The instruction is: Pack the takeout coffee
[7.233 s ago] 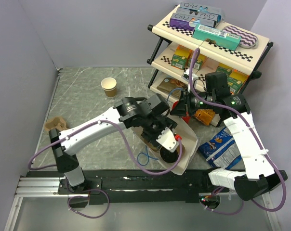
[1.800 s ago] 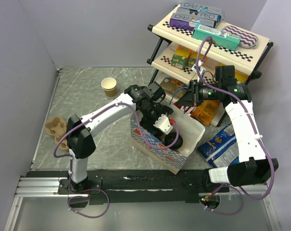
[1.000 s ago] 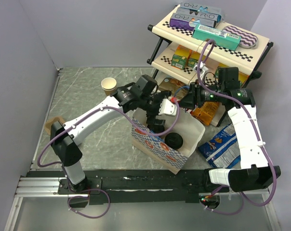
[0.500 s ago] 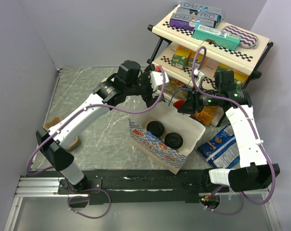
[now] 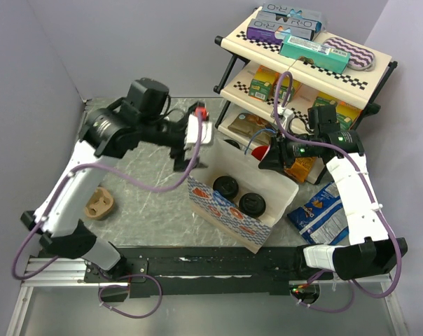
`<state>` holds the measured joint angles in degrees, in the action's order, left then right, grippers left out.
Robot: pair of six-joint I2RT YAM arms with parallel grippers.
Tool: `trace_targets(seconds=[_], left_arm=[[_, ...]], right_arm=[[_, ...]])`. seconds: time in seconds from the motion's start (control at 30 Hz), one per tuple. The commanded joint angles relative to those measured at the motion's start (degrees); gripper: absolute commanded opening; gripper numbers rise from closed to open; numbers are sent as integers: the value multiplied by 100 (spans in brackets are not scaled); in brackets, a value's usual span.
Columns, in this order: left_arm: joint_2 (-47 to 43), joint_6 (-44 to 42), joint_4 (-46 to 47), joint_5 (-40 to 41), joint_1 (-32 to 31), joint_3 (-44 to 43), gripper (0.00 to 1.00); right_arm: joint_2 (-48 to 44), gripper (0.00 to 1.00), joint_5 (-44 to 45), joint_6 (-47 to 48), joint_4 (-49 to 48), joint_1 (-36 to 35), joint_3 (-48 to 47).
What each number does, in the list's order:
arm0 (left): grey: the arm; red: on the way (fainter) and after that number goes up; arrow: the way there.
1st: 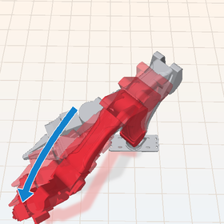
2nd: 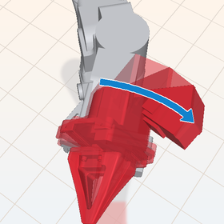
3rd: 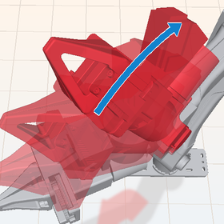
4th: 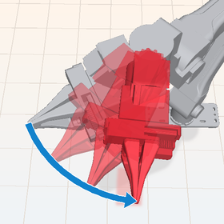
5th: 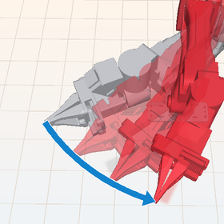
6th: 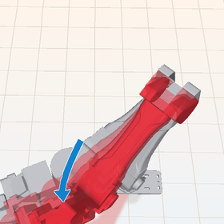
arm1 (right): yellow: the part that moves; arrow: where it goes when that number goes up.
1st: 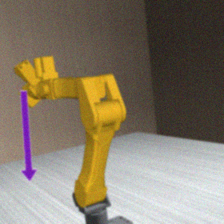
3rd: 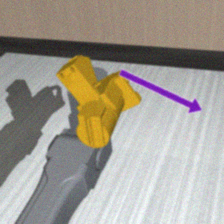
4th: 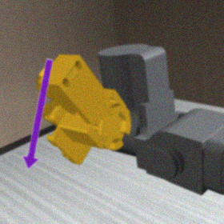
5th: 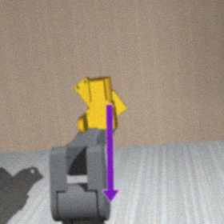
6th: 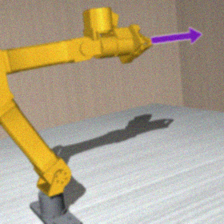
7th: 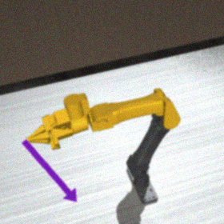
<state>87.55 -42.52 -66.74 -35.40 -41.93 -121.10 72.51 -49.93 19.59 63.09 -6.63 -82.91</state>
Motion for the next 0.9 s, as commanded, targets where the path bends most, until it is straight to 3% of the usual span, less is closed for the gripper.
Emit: trace_targets(seconds=[0.0,0.13,0.27,0.43,0.6,0.73,0.83,0.87], left_arm=[[-150,-1422,-1175,-329,-648,568,99],[-238,-1452,-921,-143,-1062,1201,99],[-352,-1162,201,208,-1291,2018,99],[-265,-889,601,262,-1326,2205,92],[-185,-1039,180,103,-1344,2239,73],[-221,-1056,47,59,-1423,2468,46],[-212,-1030,-5,33,-1432,2565,39],[-212,-1039,-32,7,-1440,2582,32]], right_arm=[[-193,35,124,27,-130,-75,-6],[-193,32,221,-35,-244,-189,38],[-237,31,387,-61,-323,-356,126],[-325,26,581,-79,-411,-593,240],[-360,16,660,-149,-482,-681,346],[-343,4,756,-123,-491,-813,276],[-334,0,818,-70,-482,-927,241],[-334,0,801,-87,-473,-945,206]])
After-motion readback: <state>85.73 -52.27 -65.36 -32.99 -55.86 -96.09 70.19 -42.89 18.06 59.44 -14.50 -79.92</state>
